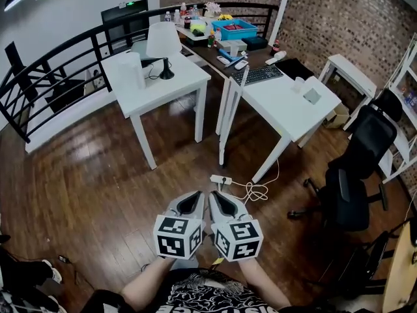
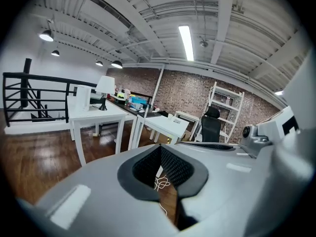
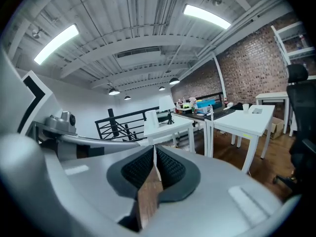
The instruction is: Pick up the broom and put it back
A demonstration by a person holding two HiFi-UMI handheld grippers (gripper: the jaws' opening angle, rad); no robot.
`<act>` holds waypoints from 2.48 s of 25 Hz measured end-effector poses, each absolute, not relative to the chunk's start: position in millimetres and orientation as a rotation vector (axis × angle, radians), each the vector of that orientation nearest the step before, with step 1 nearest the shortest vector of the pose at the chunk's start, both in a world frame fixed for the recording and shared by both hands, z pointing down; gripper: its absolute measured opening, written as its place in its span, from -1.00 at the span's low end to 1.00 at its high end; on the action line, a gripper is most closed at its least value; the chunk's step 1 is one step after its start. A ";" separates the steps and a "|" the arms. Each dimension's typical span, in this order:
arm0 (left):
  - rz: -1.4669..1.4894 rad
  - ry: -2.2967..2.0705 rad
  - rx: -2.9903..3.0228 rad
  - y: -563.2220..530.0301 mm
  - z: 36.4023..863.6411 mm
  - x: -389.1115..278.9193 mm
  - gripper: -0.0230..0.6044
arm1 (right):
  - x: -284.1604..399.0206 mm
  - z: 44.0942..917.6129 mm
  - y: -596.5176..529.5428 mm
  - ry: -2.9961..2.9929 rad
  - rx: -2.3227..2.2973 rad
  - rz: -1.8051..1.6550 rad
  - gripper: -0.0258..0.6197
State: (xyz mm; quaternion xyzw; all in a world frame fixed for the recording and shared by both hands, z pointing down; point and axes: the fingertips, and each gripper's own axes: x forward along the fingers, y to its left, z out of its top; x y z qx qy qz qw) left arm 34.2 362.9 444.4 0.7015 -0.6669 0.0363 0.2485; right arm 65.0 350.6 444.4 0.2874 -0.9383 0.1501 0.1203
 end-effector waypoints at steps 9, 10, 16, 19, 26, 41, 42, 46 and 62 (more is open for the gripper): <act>0.088 -1.744 1.985 304.3 440.4 -20.3 -0.91 | 7.4 438.5 292.0 -2.709 0.946 0.420 -0.85; 0.088 -1.738 1.990 300.1 440.8 -25.1 -0.91 | 3.0 439.0 287.4 -2.704 0.955 0.419 -0.85; 0.093 -1.709 2.018 276.7 445.0 -42.3 -0.91 | -9.7 441.2 264.3 -2.679 1.023 0.420 -0.83; 0.097 -1.702 2.032 265.7 445.1 -45.7 -0.91 | -11.8 440.9 252.6 -2.680 1.048 0.420 -0.83; 0.117 -1.717 2.032 229.0 453.8 -52.6 -0.91 | -17.2 452.0 211.9 -2.693 1.054 0.446 -0.83; 0.161 -1.761 2.044 54.0 442.4 -46.7 -0.91 | -17.0 439.4 37.3 -2.755 1.037 0.451 -0.83; 0.166 -1.762 2.044 44.4 441.7 -45.0 -0.91 | -15.9 439.0 27.6 -2.758 1.034 0.455 -0.83; 0.184 -1.769 2.039 10.7 440.4 -39.0 -0.91 | -11.2 435.3 -5.6 -2.782 1.027 0.470 -0.83; 0.211 -1.775 2.024 -71.8 446.6 -22.6 -0.91 | 15.4 438.1 -93.4 -2.785 1.059 0.484 -0.78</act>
